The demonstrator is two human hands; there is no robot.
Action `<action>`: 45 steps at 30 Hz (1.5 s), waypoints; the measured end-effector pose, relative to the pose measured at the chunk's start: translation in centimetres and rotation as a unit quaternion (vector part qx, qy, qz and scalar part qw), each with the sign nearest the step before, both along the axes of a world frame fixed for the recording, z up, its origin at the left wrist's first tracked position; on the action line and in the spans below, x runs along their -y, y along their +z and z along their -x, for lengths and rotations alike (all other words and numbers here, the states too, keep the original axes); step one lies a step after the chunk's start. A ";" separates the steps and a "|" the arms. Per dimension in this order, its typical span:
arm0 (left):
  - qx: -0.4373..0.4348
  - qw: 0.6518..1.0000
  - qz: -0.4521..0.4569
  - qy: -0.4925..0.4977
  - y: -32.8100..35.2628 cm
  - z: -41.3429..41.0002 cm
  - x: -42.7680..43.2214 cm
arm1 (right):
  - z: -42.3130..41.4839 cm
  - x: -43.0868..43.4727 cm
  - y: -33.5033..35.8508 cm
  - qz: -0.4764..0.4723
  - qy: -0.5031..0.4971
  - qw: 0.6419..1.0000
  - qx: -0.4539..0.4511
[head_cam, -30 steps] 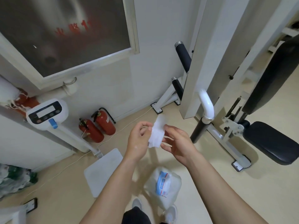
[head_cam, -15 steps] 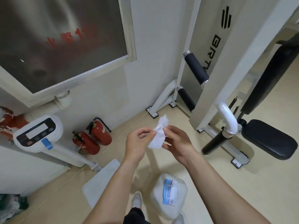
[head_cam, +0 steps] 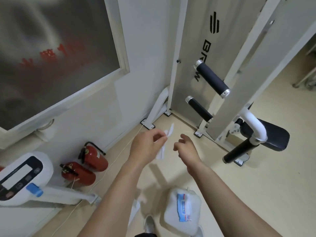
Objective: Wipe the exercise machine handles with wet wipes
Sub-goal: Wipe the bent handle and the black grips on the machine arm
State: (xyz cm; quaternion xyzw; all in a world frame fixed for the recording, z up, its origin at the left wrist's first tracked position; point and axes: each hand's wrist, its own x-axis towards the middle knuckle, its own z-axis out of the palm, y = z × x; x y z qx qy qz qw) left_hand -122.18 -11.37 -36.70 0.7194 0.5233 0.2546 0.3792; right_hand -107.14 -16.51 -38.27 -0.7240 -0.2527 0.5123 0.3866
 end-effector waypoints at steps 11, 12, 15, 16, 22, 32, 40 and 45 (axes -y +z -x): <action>0.121 0.975 0.166 -0.088 2.0 -1.1 -5.5 | -3.1 -0.2 0.7 -0.105 0.164 0.978 -0.079; 0.124 0.975 0.171 -0.066 1.6 -1.4 -5.9 | -2.9 -0.3 0.4 -0.103 0.152 0.979 -0.088; 0.159 0.953 0.254 -0.045 0.8 -2.4 -6.8 | -2.1 -0.8 0.0 -0.116 0.088 0.984 -0.104; 0.164 0.942 0.289 -0.046 0.8 -2.8 -7.1 | -1.9 -1.0 -0.1 -0.120 0.059 0.985 -0.107; 0.085 0.957 0.264 -0.081 0.3 -5.4 -10.0 | -1.7 -1.5 -0.4 -0.170 -0.060 0.974 -0.140; 0.024 0.964 0.138 -0.228 4.1 -12.3 -15.9 | -3.5 -2.9 -1.2 -0.216 -0.149 0.959 -0.105; -0.161 0.923 0.017 -0.350 4.4 -18.7 -17.9 | -3.3 -5.3 -3.6 -0.126 -0.247 0.926 -0.258; -0.227 0.898 0.045 -0.376 3.7 -19.7 -19.1 | -2.7 -6.9 -4.7 -0.089 -0.261 0.932 -0.235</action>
